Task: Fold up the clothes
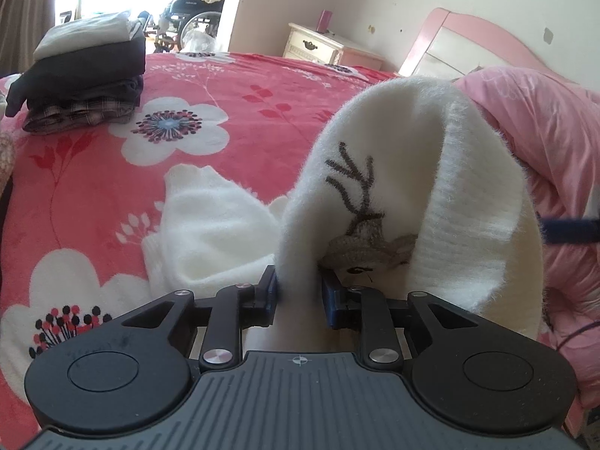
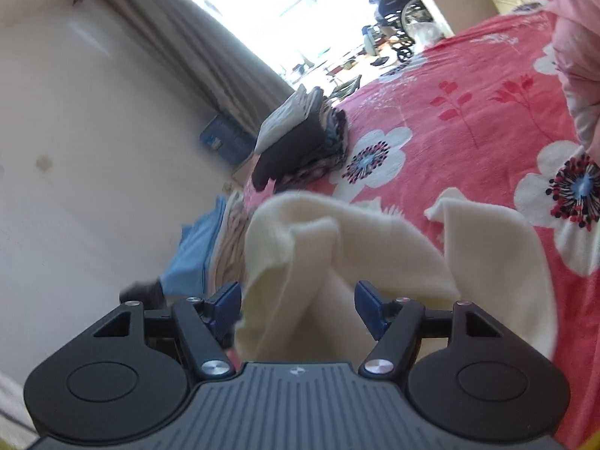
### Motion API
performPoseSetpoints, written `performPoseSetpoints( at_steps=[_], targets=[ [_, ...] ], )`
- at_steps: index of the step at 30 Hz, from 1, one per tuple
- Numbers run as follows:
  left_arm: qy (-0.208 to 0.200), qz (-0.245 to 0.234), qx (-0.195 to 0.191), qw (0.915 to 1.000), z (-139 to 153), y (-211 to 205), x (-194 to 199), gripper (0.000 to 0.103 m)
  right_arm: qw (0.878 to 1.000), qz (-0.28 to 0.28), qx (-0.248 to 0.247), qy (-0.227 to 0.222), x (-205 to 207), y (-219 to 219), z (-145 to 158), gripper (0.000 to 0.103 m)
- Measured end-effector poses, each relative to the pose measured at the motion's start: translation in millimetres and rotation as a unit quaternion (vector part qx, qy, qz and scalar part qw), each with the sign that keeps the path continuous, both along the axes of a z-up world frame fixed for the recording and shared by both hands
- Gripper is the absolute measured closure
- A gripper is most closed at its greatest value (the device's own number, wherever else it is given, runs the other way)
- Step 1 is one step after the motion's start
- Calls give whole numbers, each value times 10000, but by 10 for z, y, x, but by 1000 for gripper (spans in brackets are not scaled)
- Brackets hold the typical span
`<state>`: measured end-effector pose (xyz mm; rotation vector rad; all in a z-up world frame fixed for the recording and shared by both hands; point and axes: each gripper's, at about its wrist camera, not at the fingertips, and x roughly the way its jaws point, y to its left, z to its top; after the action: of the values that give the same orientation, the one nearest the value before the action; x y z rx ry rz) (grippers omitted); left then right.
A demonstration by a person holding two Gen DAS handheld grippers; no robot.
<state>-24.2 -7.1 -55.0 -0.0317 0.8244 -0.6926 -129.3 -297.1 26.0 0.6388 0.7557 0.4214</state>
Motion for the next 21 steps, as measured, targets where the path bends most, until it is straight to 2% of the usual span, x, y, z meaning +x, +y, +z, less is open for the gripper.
performPoseSetpoints(
  at_steps=[3, 6, 8, 9, 10, 12, 14, 15, 16, 18, 19, 21],
  targets=[
    [11, -41, -33, 10000, 2, 1, 3, 78, 9994, 343, -60, 61, -152, 331, -42, 32],
    [-17, -112, -111, 9999, 2, 1, -22, 74, 9995, 272, 91, 96, -136, 518, -130, 32],
    [-83, -161, -131, 9998, 3, -11, -63, 70, 9996, 196, 199, 65, -106, 608, -196, 27],
    [-113, -159, -121, 9997, 1, -16, -87, 69, 9998, 125, 147, 27, -93, 661, -208, 27],
    [-141, -158, -116, 9997, -1, -20, -111, 69, 10000, 13, 78, -30, -87, 706, -216, 22],
    [-181, -173, -171, 9995, 2, -8, -156, 69, 9993, -372, -12, -102, -93, 737, -241, 23],
    [-222, -186, -213, 9994, -2, 1, -191, 69, 9968, -790, -127, 10, -90, 738, -280, 32],
    [-236, -182, -239, 9993, -5, 8, -204, 69, 9954, -957, -20, 93, -91, 709, -316, 34],
    [-236, -168, -272, 9992, -11, 17, -212, 69, 9940, -1078, 80, 150, -93, 681, -348, 41],
    [-207, -130, -340, 9991, -17, 41, -224, 69, 9907, -1311, 248, 248, -99, 631, -406, 46],
    [-199, -126, -368, 9990, -22, 53, -227, 69, 9897, -1397, 200, 230, -103, 626, -413, 50],
    [-193, -123, -403, 9989, -7, 93, -241, 69, 9891, -1459, 81, 193, -97, 627, -420, 73]
  ],
)
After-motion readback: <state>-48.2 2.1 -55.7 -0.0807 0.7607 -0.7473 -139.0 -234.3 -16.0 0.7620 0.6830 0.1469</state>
